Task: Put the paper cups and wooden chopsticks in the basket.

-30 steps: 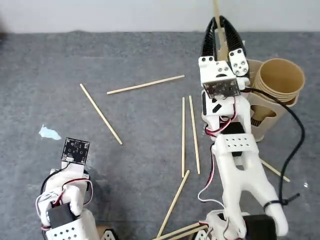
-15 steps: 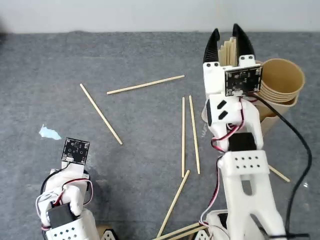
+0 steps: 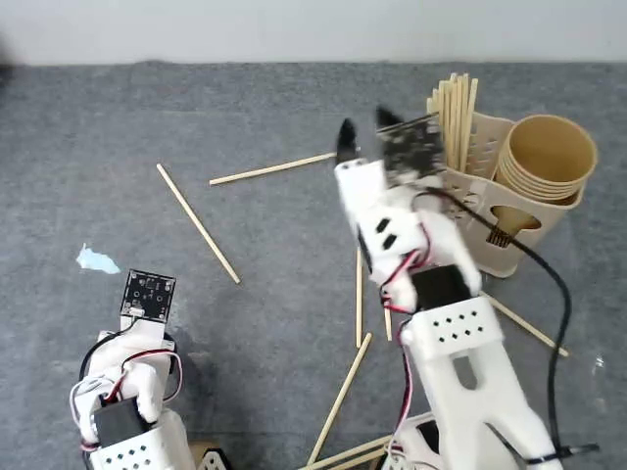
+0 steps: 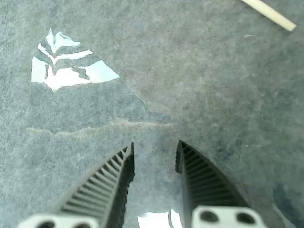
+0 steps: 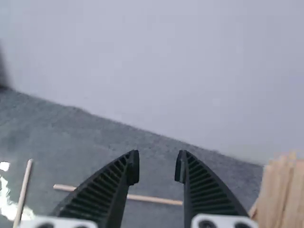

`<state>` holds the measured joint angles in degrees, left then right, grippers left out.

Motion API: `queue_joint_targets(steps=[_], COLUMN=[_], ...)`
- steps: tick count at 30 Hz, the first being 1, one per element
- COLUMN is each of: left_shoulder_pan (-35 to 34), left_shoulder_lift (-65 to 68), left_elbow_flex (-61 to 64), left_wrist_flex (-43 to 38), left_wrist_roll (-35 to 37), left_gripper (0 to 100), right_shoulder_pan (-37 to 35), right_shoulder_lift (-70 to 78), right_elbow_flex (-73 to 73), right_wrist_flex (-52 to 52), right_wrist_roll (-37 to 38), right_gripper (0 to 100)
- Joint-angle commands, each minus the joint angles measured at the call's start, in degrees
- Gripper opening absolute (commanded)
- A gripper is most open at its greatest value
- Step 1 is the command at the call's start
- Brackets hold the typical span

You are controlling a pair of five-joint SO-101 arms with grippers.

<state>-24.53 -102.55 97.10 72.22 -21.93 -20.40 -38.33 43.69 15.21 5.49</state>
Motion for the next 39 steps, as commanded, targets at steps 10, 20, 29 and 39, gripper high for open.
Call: queue_joint_targets(steps=[10,20,29,39], left_shoulder_pan=[0.4,0.4,0.4,0.4], left_shoulder_lift=[-0.4,-0.4,-0.4,-0.4], left_elbow_flex=[-0.7,-0.7,-0.7,-0.7], left_wrist_flex=[0.4,0.4,0.4,0.4], left_wrist_roll=[0.4,0.4,0.4,0.4], left_gripper=[14,14,14,14], right_shoulder_pan=[-7.8,-7.3,-2.6,2.5], right_shoulder_lift=[11.0,39.8,57.0,71.4], right_elbow_flex=[-14.9,-43.2,-63.2,-72.5], right_wrist_flex=[21.6,43.7,57.6,59.0], right_wrist_roll=[-1.1,-12.0,-11.8,-8.2], right_gripper=[14.3,14.4,14.4,14.8])
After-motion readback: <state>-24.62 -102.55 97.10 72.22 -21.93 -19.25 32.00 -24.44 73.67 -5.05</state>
